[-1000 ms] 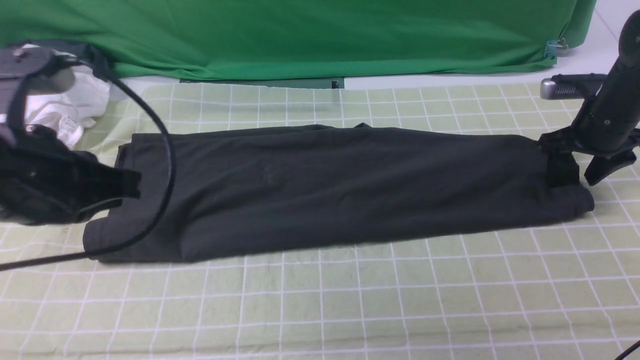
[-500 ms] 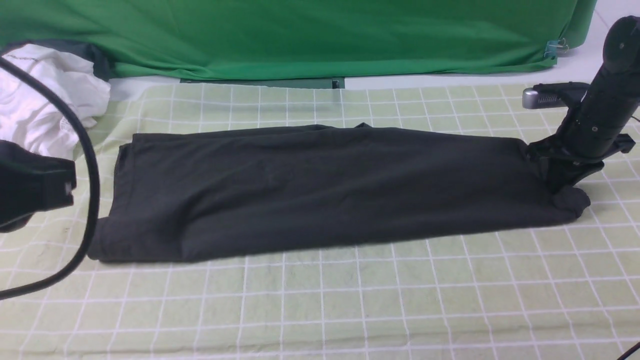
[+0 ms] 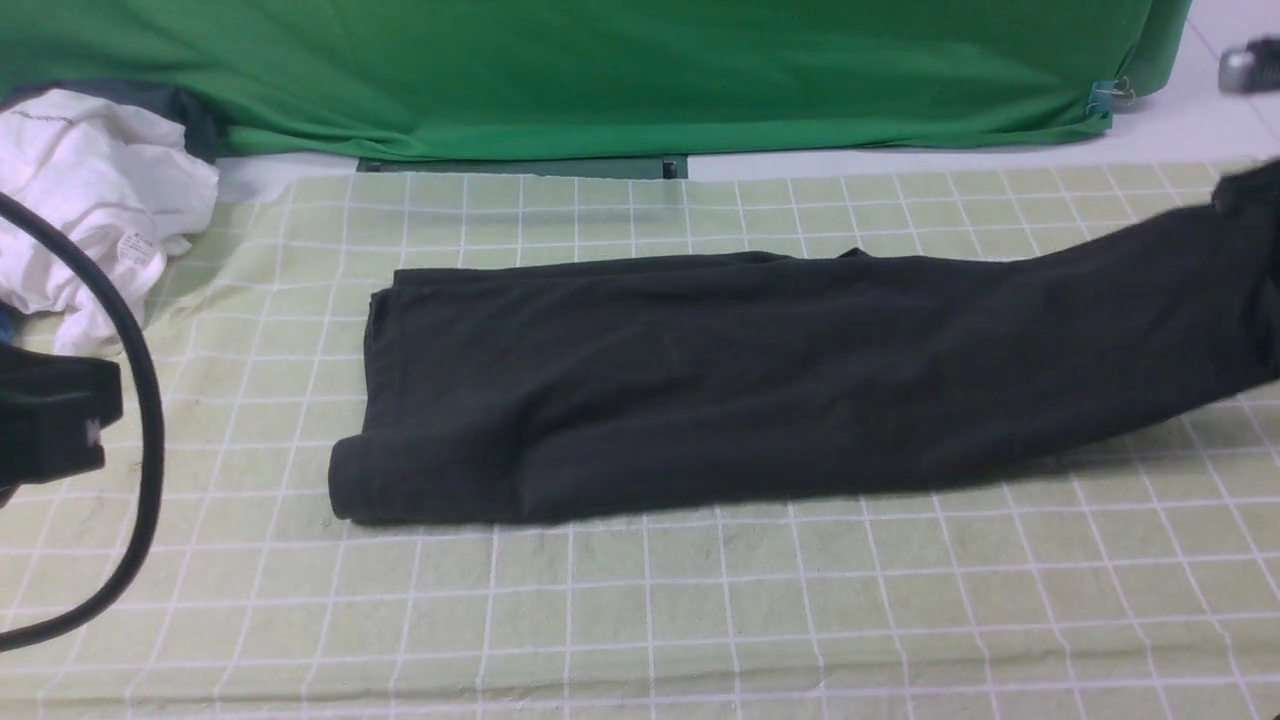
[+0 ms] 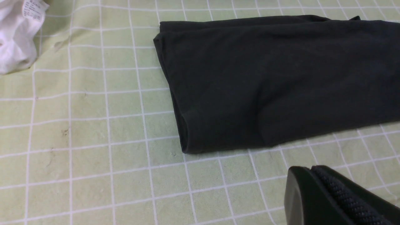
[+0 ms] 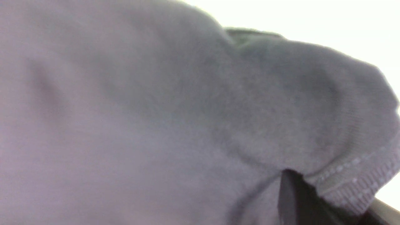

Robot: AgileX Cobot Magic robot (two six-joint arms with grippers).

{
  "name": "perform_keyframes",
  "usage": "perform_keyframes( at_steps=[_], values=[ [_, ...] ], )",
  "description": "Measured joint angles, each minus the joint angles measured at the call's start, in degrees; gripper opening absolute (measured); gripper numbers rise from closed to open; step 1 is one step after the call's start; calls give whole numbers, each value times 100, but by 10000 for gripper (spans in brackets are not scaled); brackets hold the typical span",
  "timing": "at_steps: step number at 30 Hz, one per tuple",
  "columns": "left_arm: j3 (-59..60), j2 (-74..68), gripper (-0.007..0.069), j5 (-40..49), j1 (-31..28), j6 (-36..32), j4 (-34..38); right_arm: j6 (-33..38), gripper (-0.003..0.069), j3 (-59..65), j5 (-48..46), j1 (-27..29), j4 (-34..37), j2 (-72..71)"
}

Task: Fold a long-sleeved shirt over a green coffee tablecloth.
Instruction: 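Fold the right end of the dark garment over onto its left end with the right gripper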

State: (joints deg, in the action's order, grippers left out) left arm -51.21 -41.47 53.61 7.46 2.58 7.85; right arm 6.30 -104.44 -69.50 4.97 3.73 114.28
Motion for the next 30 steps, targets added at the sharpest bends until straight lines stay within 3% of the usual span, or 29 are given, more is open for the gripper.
perform_keyframes(
  at_steps=[7, 8, 10, 15, 24, 30],
  values=[
    [0, 0, 11, 0, 0, 0, -12, -53, 51, -661, -8, -789, 1192, -335],
    [0, 0, 11, 0, 0, 0, -36, -69, 51, -787, 156, -1162, 1626, -334],
    [0, 0, 11, 0, 0, 0, -35, -54, 51, -824, 301, -1396, 1815, -322],
    [0, 0, 11, 0, 0, 0, -35, 13, 51, -868, 1232, -2789, 2619, -13],
    [0, 0, 11, -22, 0, 5, -35, 13, 52, -868, 2657, -4197, 3313, 1002],
    [0, 0, 11, -22, 0, 12, -24, 13, 97, -863, 3235, -4734, 3549, 1539]
  ],
)
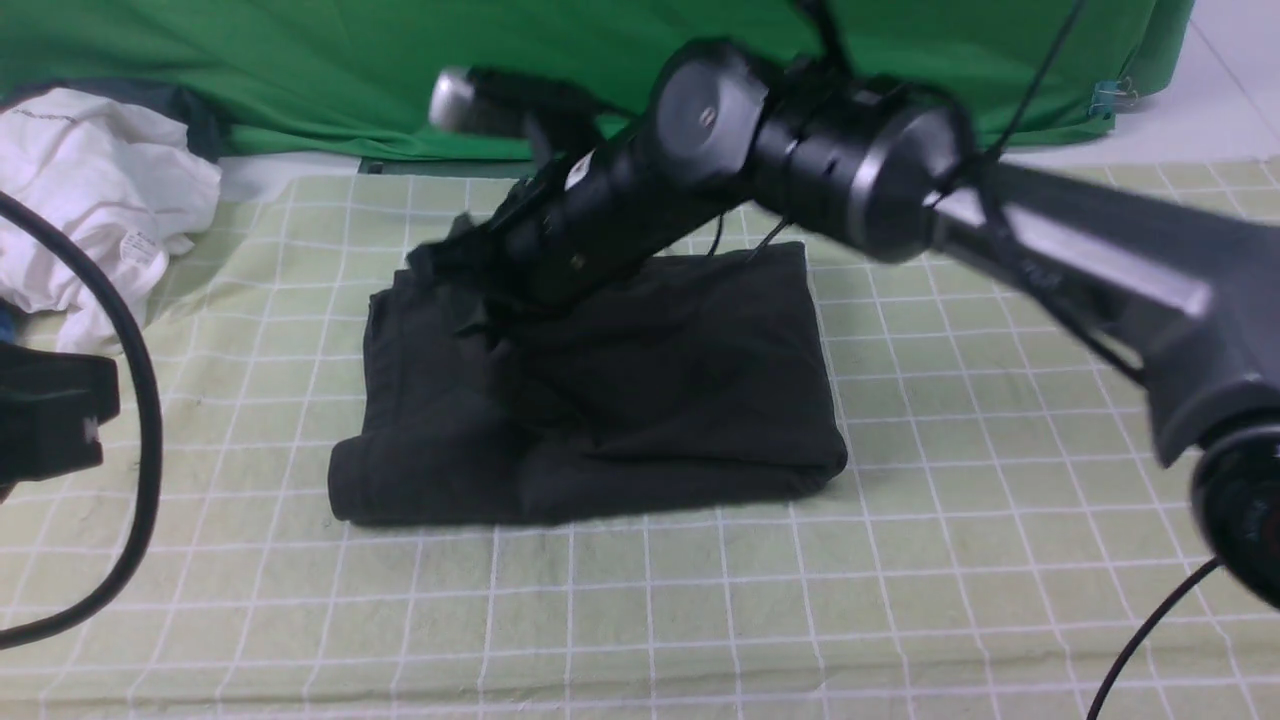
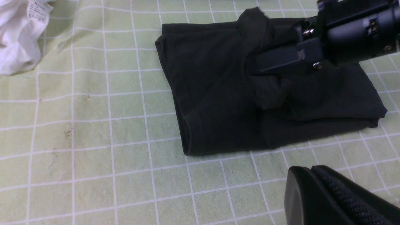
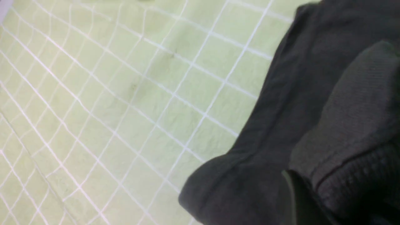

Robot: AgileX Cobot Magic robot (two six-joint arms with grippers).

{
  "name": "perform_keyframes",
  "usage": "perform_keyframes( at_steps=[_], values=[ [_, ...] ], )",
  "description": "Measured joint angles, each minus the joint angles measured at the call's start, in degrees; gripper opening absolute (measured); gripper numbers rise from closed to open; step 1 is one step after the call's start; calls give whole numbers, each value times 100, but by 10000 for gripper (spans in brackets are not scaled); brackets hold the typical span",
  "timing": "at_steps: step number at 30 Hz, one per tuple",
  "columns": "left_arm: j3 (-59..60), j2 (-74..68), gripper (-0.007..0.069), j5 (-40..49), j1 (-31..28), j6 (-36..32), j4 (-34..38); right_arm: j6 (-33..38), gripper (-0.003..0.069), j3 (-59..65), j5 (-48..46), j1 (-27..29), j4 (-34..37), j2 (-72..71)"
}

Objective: Fold a long-sleeved shirt over a green coffee tablecloth.

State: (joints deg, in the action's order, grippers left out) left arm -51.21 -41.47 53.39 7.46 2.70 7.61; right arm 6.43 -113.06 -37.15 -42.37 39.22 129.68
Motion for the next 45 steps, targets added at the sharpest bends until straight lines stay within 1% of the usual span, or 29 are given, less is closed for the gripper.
perform_keyframes(
  at_steps=[1, 2, 4, 6, 7, 8, 9, 10, 11, 13, 15, 16, 18, 19, 20, 21, 22, 23, 25, 28, 30, 31, 33, 36, 37, 40, 41, 44, 45],
  values=[
    [0, 0, 11, 0, 0, 2, 0, 0, 106, 0, 17, -20, 15, 15],
    [0, 0, 11, 5, 0, 11, 53, 0, 162, 0, 224, -108, 73, 126],
    [15, 0, 11, 5, 0, 13, 141, 0, 242, 0, 370, -184, 159, 180],
    [41, 0, 11, 5, 0, 13, 185, 0, 311, 0, 408, -229, 245, 193],
    [71, 0, 11, 12, 0, 24, 201, 43, 374, 0, 389, -258, 366, 192],
    [102, 0, 11, 12, 0, 38, 203, 182, 404, -18, 332, -266, 463, 192],
    [130, 0, 11, 12, 0, 80, 208, 300, 427, -54, 259, -274, 504, 192],
    [160, 0, 11, 20, 0, 149, 208, 572, 451, -150, -44, -274, 551, 192],
    [167, 0, 11, 20, 0, 160, 208, 609, 451, -170, -45, -274, 551, 192],
    [241, 0, 11, 20, 0, 239, 208, 834, 459, -442, -554, -245, 557, 192],
    [329, 0, 11, 48, 0, 273, 208, 933, 433, -824, -1208, -165, 480, 192],
    [358, 0, 11, 91, 0, 279, 208, 958, 394, -1072, -1562, -98, 358, 192],
    [383, 0, 11, 254, 0, 292, 203, 978, 272, -1544, -2240, 56, -41, 157],
    [397, 0, 11, 370, 0, 292, 216, 958, 120, -1976, -2769, 227, -354, 117],
    [397, 0, 11, 408, 0, 294, 258, 923, 71, -2159, -2948, 311, -523, 38],
    [397, 0, 11, 431, 0, 299, 310, 899, 37, -2323, -3054, 387, -730, -82],
    [397, 0, 11, 431, 0, 301, 325, 896, 37, -2323, -3063, 387, -768, -105],
    [397, 0, 11, 461, 0, 306, 389, 873, 20, -2410, -3100, 425, -927, -215],
    [397, 0, 11, 541, 0, 312, 529, 750, 6, -2456, -3150, 446, -1424, -520],
    [397, 46, 11, 683, 0, 312, 698, 534, 0, -2332, -3198, 446, -2560, -1125],
    [399, 230, 11, 731, 0, 332, 778, 436, 0, -1928, -3210, 480, -3412, -1775],
    [399, 286, 11, 736, 0, 334, 784, 429, 0, -1798, -3210, 489, -3570, -1997],
    [399, 369, 11, 736, 0, 356, 787, 423, 0, -1553, -3210, 521, -3673, -2228],
    [399, 719, 11, 736, 0, 440, 794, 411, 0, -722, -3215, 602, -3819, -3190],
    [399, 959, 11, 750, 0, 447, 799, 370, 0, -84, -3198, 649, -3833, -3752],
    [399, 1281, 11, 750, 0, 447, 805, 256, 1, 880, -2942, 705, -3853, -4749],
    [399, 1537, 11, 752, 0, 451, 802, 125, 0, 1949, -2446, 736, -3860, -5631],
    [399, 1801, 11, 752, 0, 453, 714, -26, 3, 2949, -1801, 733, -3860, -6699],
    [399, 1903, 11, 752, 0, 453, 650, -71, 5, 3566, -1460, 733, -3860, -7131]
  ],
)
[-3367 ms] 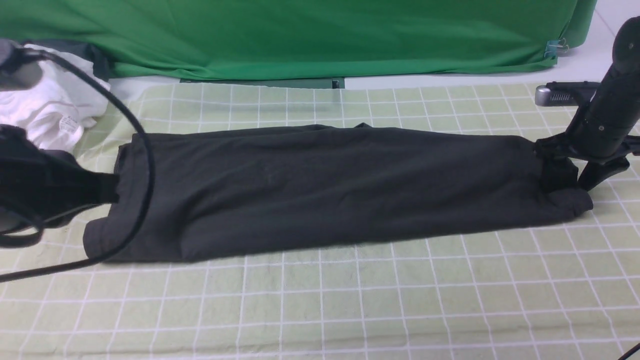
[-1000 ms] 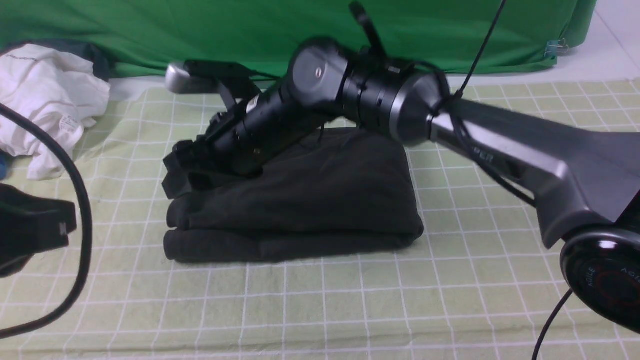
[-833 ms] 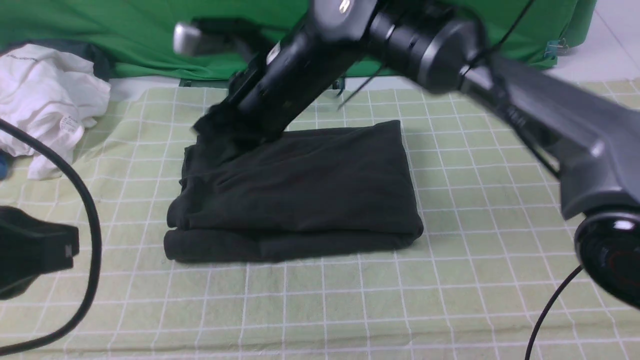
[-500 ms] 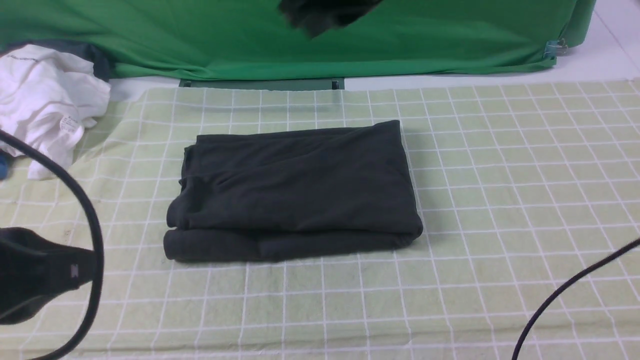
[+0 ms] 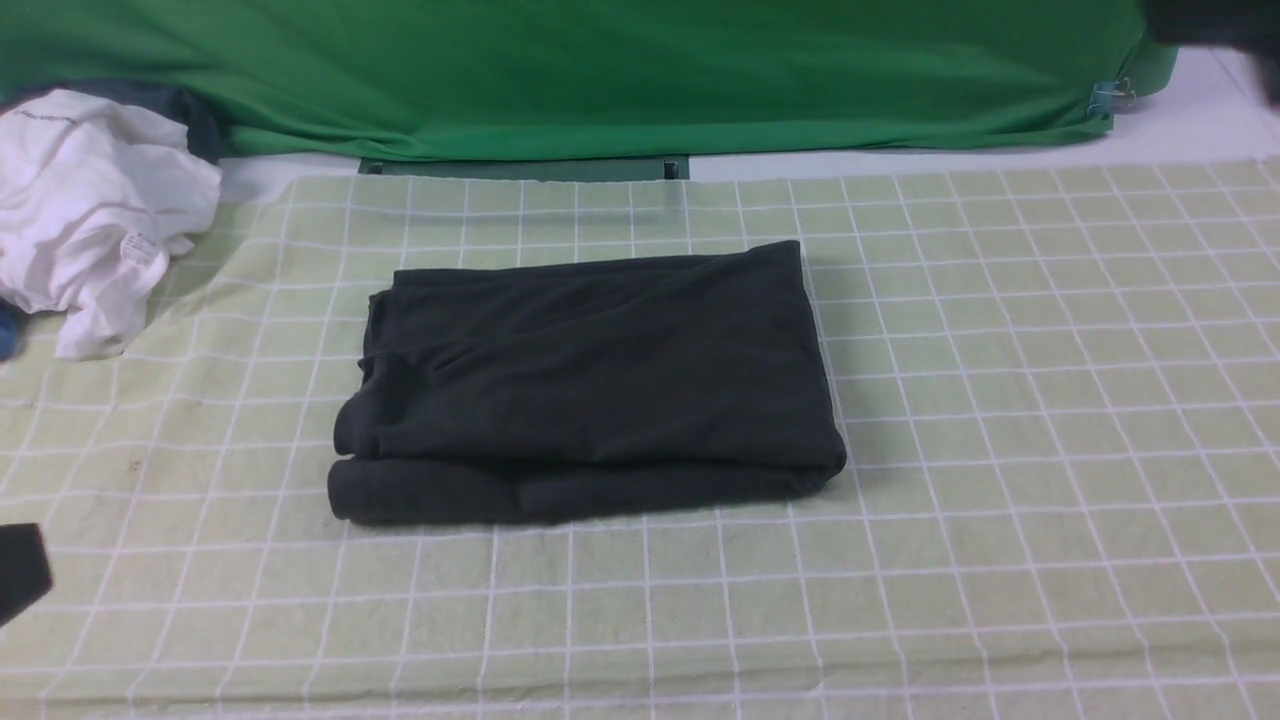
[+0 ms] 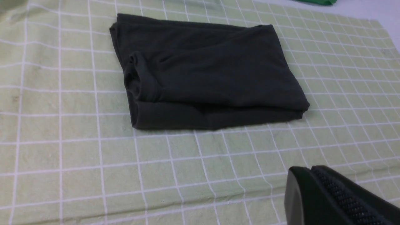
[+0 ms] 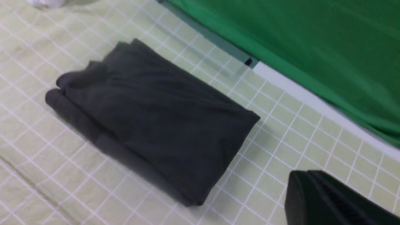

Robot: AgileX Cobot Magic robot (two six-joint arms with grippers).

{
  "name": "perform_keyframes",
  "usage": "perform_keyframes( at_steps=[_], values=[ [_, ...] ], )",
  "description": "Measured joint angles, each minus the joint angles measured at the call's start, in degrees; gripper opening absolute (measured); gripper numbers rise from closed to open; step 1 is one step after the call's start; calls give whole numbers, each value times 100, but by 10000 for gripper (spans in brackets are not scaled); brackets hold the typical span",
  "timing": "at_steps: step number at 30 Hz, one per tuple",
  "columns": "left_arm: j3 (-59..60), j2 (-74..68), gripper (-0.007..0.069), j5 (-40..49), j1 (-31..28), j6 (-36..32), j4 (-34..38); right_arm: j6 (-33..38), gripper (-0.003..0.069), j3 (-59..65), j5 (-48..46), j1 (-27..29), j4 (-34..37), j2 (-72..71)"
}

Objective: Fold a long-sleeved shirt over a green coffee tablecloth.

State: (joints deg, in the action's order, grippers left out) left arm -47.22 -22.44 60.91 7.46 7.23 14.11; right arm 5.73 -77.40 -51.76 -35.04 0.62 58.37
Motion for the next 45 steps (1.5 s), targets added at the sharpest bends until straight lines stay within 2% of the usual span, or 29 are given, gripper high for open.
perform_keyframes(
  at_steps=[9, 14, 17, 24, 36, 45],
  values=[
    [27, 213, 11, -67, 0, -35, -487, -280, 7, 3066, 2482, 0, 0, -3703],
    [112, 224, 11, -434, 0, -35, -589, -376, -1, 4180, 3331, 0, -62, -5015],
    [114, 224, 11, -611, 0, -123, -627, -382, -1, 4534, 3536, 0, -92, -5453],
    [191, 291, 11, -849, 0, -808, -715, -382, 12, 4632, 3779, 0, -102, -5701],
    [279, 594, 12, -1562, 0, -952, -917, -387, 34, 4654, 3738, 0, -102, -5701],
    [279, 594, 12, -1627, 0, -963, -963, -387, 53, 4654, 3738, 0, -102, -5701]
  ],
)
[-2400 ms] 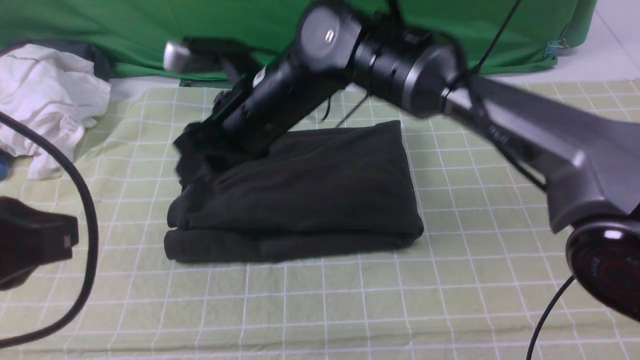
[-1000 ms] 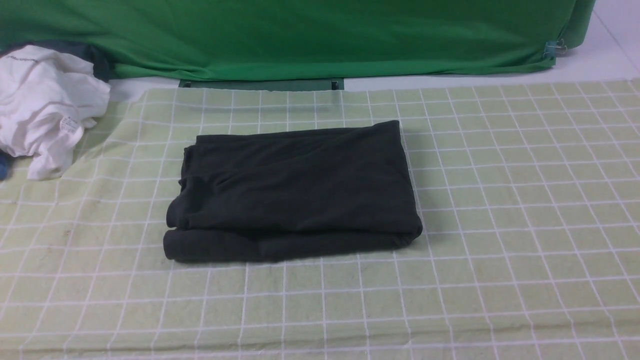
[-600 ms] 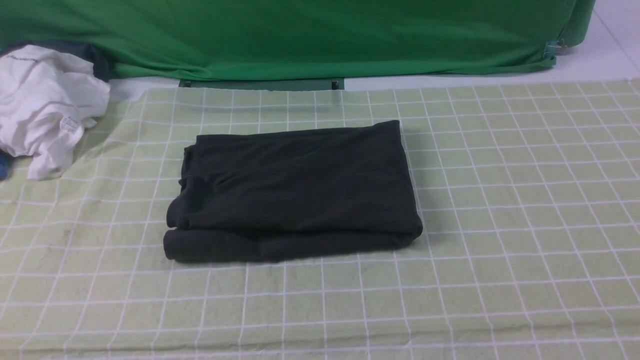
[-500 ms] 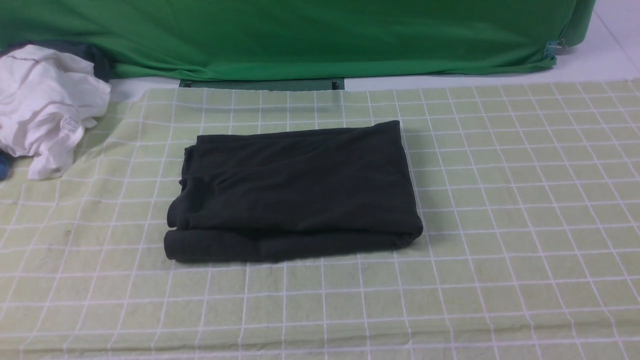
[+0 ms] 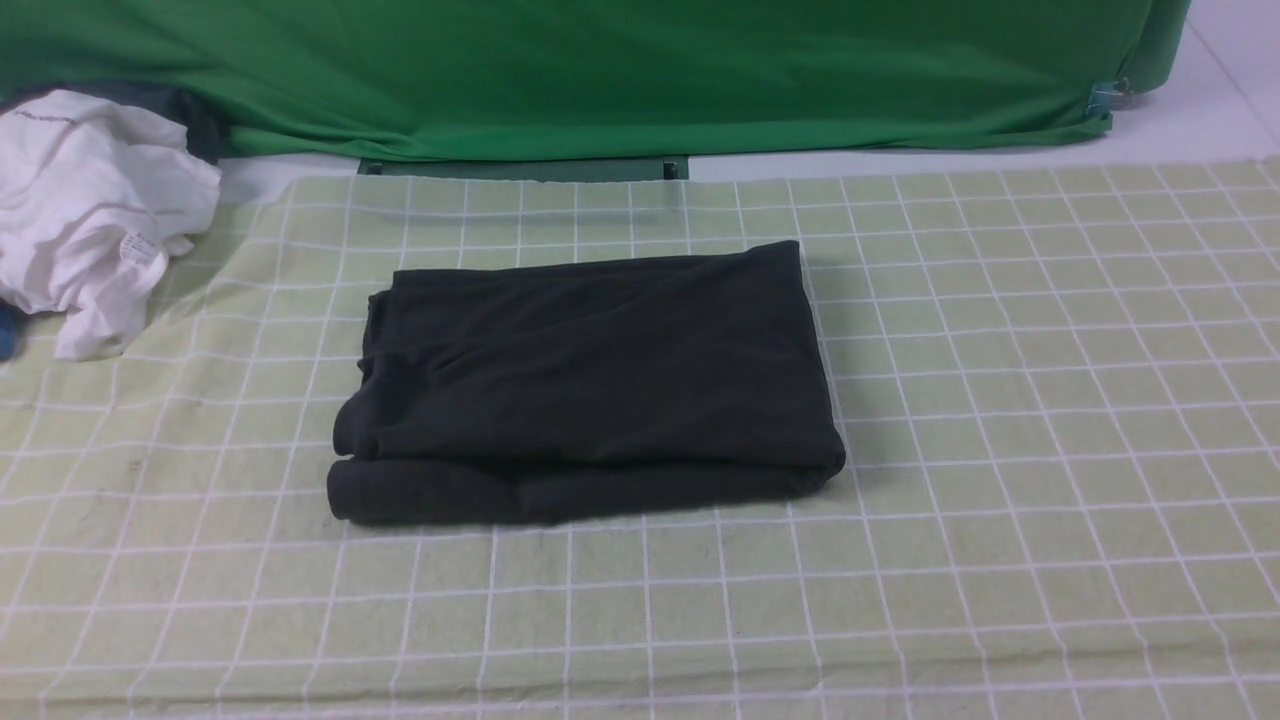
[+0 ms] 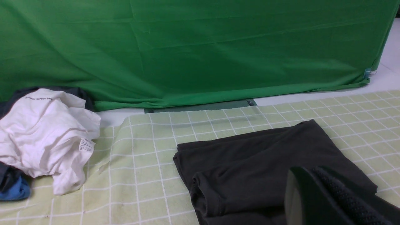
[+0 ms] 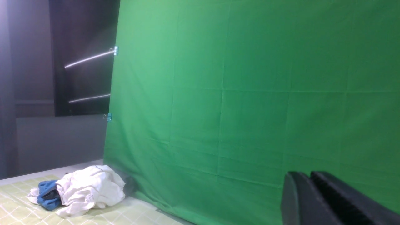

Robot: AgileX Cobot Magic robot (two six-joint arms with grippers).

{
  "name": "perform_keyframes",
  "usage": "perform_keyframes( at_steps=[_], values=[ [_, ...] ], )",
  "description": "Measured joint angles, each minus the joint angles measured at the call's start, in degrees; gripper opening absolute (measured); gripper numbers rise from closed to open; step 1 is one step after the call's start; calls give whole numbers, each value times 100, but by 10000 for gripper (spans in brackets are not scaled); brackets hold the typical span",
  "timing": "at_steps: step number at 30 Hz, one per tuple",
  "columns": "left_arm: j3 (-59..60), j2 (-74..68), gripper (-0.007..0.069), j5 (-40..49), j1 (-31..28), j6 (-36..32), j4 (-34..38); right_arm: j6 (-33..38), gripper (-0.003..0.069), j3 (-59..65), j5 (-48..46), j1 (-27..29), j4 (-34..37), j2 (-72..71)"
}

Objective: Fold a long-sleeved shirt over a green coffee tablecloth.

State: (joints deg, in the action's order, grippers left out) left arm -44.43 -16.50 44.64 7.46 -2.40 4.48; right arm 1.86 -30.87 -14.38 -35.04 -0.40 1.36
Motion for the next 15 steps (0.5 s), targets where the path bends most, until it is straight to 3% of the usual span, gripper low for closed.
perform_keyframes(
  at_steps=[7, 15],
  values=[
    [6, 0, 13, -165, 0, -90, -66, 0, 73, 0, 0, 0, 0, 0],
    [1215, 361, 13, -2176, -62, -115, -101, -7, 88, 0, 0, 0, 0, 0]
  ],
)
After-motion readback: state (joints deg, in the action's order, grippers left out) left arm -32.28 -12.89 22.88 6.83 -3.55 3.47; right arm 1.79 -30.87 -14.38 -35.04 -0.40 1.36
